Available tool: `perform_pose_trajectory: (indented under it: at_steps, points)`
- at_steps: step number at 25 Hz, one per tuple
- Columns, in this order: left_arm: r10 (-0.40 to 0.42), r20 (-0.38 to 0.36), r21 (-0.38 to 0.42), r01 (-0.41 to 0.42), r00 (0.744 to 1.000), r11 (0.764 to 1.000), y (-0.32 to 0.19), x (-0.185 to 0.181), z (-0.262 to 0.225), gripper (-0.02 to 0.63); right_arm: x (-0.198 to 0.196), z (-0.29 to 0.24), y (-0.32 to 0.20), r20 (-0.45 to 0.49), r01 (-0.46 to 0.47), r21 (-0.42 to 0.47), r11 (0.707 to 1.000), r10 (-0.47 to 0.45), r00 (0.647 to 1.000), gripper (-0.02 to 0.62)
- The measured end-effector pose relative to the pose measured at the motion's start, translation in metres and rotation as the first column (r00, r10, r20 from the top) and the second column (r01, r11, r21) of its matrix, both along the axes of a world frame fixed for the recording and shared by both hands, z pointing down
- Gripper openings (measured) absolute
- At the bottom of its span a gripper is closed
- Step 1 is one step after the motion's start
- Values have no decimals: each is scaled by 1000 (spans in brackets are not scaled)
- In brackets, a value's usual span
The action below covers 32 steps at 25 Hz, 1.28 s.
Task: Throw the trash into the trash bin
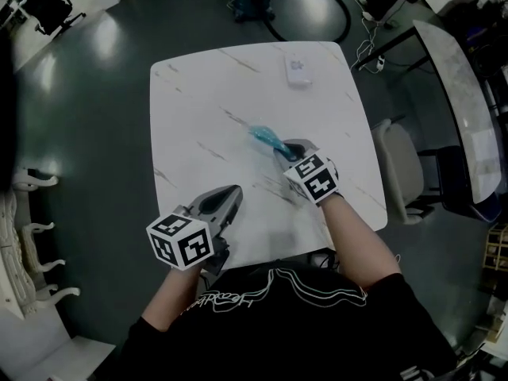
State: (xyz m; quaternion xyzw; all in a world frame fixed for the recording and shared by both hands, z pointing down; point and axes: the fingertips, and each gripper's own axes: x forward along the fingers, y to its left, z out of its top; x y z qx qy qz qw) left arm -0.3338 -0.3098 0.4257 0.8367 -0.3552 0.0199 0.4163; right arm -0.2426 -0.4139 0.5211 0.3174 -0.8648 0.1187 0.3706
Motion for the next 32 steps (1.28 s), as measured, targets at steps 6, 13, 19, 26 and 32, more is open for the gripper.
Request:
perform_pose_trajectory:
  at_steps: [6, 13, 19, 26, 32]
  points:
    - [42, 18, 42, -43, 999, 998, 4, 26, -19, 6, 10, -75, 18, 90, -16, 141, 990, 3, 996, 54]
    - [99, 19, 80, -101, 995, 992, 21, 80, -43, 6, 60, -148, 54, 175, -84, 248, 965, 41, 984, 54]
    - [202, 17, 110, -202, 979, 973, 48, 144, -60, 6, 137, -186, 96, 229, -212, 296, 932, 146, 962, 54]
    - [344, 29, 119, -345, 938, 931, 95, 227, -67, 6, 242, -203, 160, 235, -371, 339, 865, 304, 923, 54]
    - [465, 35, 125, -466, 884, 876, 147, 299, -69, 6, 324, -208, 229, 247, -498, 354, 792, 434, 866, 54]
